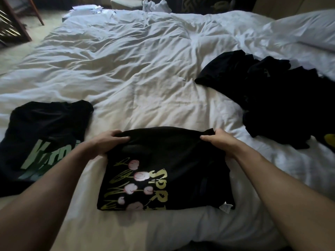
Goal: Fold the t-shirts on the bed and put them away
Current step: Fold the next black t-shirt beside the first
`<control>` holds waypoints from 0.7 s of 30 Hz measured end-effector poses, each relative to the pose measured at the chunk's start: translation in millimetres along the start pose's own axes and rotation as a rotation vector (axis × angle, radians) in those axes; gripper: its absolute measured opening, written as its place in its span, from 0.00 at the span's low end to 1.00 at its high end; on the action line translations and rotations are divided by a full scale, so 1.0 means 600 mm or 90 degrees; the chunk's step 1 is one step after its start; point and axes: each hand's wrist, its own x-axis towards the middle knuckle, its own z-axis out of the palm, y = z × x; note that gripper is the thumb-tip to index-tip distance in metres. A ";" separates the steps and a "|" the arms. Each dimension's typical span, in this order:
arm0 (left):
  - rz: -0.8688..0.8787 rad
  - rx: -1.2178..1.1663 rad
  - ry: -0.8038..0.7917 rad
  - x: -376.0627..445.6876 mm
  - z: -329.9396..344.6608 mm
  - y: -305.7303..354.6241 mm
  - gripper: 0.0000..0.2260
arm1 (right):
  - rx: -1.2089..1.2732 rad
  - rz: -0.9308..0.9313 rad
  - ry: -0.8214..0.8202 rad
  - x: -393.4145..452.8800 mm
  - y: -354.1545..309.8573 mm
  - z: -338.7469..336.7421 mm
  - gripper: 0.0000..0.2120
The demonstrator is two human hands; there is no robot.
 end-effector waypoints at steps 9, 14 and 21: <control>0.014 -0.218 -0.032 -0.013 -0.025 -0.016 0.03 | -0.023 -0.193 0.071 0.042 -0.071 0.016 0.07; -0.034 -0.019 0.015 0.003 -0.028 -0.010 0.08 | -0.237 -0.181 0.134 0.075 -0.110 0.072 0.16; -0.032 -0.106 -0.120 -0.001 -0.025 0.006 0.11 | -0.076 -0.171 0.095 0.047 -0.051 0.031 0.09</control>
